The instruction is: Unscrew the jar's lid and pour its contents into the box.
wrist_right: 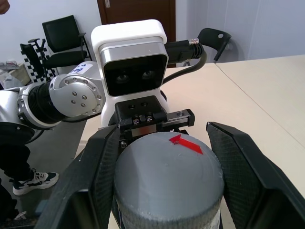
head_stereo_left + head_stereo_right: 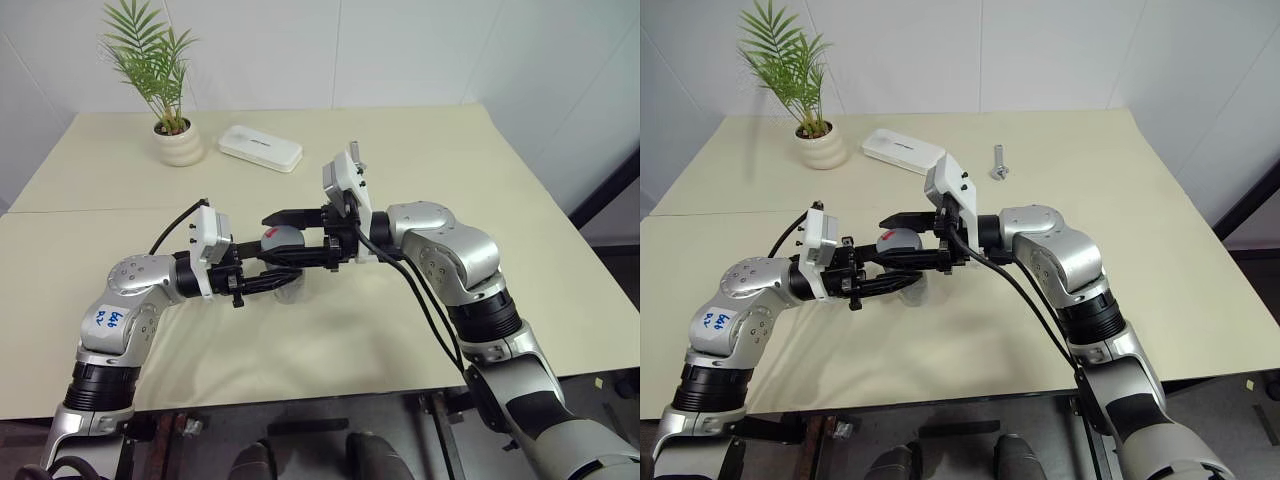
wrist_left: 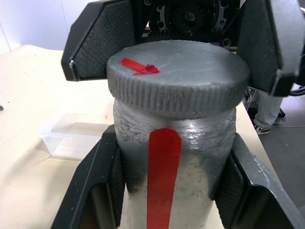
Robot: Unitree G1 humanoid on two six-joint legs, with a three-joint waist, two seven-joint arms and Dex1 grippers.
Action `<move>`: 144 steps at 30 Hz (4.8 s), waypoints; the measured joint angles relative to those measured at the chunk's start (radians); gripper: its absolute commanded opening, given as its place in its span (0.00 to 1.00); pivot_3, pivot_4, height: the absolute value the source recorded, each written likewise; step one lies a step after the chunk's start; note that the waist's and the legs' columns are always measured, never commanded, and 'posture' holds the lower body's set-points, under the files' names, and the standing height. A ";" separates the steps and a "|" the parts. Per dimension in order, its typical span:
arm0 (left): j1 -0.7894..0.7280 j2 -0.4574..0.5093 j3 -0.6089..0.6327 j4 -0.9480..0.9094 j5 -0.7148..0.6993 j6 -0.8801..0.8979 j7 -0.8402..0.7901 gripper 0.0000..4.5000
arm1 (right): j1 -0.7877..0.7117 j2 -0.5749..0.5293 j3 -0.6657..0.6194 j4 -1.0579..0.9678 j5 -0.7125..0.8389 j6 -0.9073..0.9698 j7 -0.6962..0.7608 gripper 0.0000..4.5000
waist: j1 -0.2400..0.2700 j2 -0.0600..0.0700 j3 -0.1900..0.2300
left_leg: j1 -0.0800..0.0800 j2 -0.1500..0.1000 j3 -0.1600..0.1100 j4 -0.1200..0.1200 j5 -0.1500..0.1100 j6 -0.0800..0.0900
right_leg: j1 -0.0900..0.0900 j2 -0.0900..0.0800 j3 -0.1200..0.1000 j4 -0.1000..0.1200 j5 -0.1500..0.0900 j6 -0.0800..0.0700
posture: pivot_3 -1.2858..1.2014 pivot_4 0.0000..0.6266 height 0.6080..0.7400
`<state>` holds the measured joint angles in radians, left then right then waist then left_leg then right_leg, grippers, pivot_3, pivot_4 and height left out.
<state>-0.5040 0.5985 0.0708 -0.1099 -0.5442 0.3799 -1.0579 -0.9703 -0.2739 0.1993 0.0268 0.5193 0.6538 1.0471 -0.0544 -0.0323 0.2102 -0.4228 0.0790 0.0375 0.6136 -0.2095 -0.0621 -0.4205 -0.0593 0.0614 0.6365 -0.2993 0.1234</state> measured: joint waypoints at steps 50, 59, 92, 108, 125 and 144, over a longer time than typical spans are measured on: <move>-0.624 -0.185 -0.114 0.852 0.333 -0.344 0.128 0.44 | 0.549 -0.357 -0.386 -0.110 -0.132 -0.310 -0.274 0.99 | 0.021 0.001 0.000 | 0.001 -0.001 0.001 0.001 0.001 -0.001 | 0.004 0.002 0.003 -0.007 0.003 0.003 | 0.52 0.24 1.00; -0.837 -0.322 -0.290 1.288 0.673 -0.634 0.423 0.44 | 0.618 -0.343 -0.365 -0.300 -0.085 -0.190 -0.329 0.99 | 0.057 0.000 0.000 | -0.004 -0.001 0.002 0.000 -0.002 -0.004 | 0.003 0.001 0.003 -0.015 0.001 0.005 | 0.52 0.24 1.00; -1.071 -0.505 -1.163 1.456 1.791 -0.616 1.552 0.44 | 0.738 -0.239 -0.429 -0.362 -0.021 -0.175 -0.483 0.99 | 0.080 0.000 0.000 | -0.007 -0.002 0.003 0.001 -0.002 -0.008 | -0.003 0.001 0.004 -0.011 0.000 0.005 | 0.52 0.24 1.00; -0.819 -0.193 -0.323 1.349 0.932 -0.769 0.787 0.44 | 0.715 -0.276 -0.392 -0.286 -0.051 -0.243 -0.375 0.99 | 0.072 0.001 0.000 | -0.004 -0.001 0.006 0.006 0.000 -0.009 | -0.005 0.002 0.005 0.001 0.000 0.004 | 0.52 0.24 1.00; -0.075 -0.069 0.429 0.478 0.286 -0.059 0.794 0.44 | 0.631 -0.281 -0.321 -0.137 -0.099 -0.413 -0.212 0.99 | 0.028 0.001 0.000 | 0.014 0.000 0.003 0.016 0.004 -0.003 | 0.011 0.003 0.007 0.016 0.004 0.001 | 0.52 0.24 1.00; 0.164 -0.107 0.468 0.401 0.221 -0.234 0.805 1.00 | 0.563 -0.269 -0.281 -0.088 -0.102 -0.434 -0.145 1.00 | 0.018 -0.001 -0.001 | 0.018 0.002 0.005 0.002 0.006 0.000 | 0.021 0.002 0.004 -0.011 0.011 -0.009 | 0.52 0.24 1.00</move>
<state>-0.3401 0.4912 0.5388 0.2914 -0.3228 0.1459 -0.2533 -0.4077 -0.5429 -0.0821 -0.0616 0.4178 0.2199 0.9025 -0.0363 -0.0334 0.2089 -0.4044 0.0814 0.0427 0.6158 -0.2036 -0.0623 -0.3996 -0.0570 0.0659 0.6253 -0.2882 0.1144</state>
